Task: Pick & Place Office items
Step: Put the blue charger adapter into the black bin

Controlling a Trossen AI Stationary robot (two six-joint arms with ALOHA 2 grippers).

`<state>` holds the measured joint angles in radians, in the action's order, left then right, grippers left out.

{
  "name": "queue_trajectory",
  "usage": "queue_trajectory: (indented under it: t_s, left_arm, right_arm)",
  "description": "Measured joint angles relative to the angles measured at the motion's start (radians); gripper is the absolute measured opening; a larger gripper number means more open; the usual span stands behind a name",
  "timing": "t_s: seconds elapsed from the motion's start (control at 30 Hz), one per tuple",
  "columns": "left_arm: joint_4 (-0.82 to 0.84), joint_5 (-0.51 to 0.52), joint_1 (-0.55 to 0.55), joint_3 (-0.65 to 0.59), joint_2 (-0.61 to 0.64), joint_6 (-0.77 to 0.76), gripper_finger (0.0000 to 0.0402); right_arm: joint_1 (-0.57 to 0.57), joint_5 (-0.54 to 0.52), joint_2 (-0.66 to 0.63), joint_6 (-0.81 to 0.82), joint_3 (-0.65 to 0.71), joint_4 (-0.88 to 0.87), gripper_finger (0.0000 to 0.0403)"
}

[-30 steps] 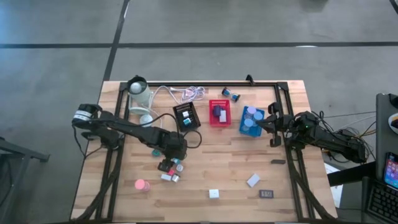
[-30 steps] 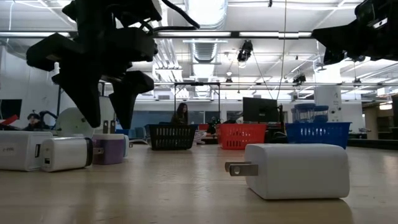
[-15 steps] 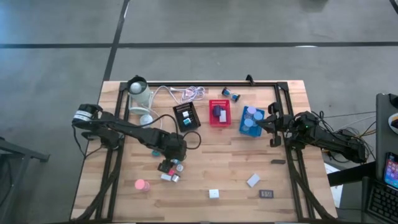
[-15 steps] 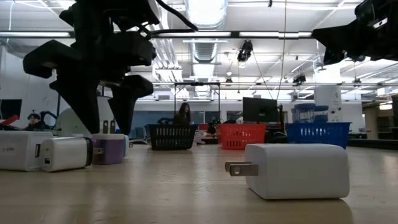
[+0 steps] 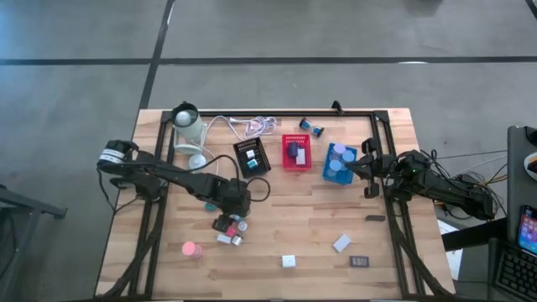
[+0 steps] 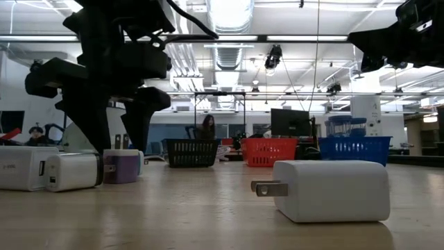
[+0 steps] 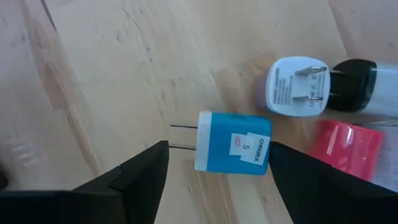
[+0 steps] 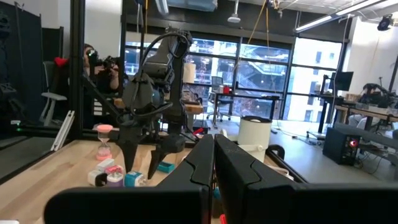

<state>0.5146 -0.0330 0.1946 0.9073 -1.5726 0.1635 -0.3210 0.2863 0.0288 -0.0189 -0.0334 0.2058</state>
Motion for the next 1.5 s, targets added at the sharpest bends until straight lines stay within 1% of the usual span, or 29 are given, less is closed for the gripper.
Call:
queue_trajectory:
  t_s: [0.23, 0.33, 0.6, 0.83, 1.1, 1.27, 1.5]
  left_arm:
    - [-0.023, 0.0, 0.0, -0.005, -0.002, 0.001, 0.0279]
    - [-0.046, -0.001, 0.0, -0.018, -0.002, 0.014, 0.0273]
    - [-0.07, -0.002, 0.0, -0.031, -0.002, 0.025, 0.0233]
    - [-0.074, -0.003, 0.0, -0.031, -0.002, 0.024, 0.0174]
    - [-0.048, -0.007, 0.0, -0.004, 0.005, 0.036, 0.0172]
    - [0.0, -0.005, -0.004, 0.027, 0.064, 0.074, 0.0172]
    - [0.002, 0.02, -0.033, 0.022, 0.257, 0.071, 0.0172]
  right_arm:
    - [0.0, 0.0, 0.0, 0.0, 0.0, 0.0, 0.0008]
    - [0.0, 0.0, 0.0, 0.0, 0.0, 0.0, 0.0008]
    - [0.0, 0.0, 0.0, -0.006, 0.0, -0.008, 0.0008]
    - [0.0, 0.0, 0.0, -0.007, 0.0, -0.008, 0.0008]
    - [0.0, 0.0, 0.0, -0.007, 0.0, -0.009, 0.0008]
    - [0.0, 0.0, 0.0, -0.007, 0.0, -0.015, 0.0008]
    - [0.0, 0.0, 0.0, -0.007, 0.0, -0.016, 0.0008]
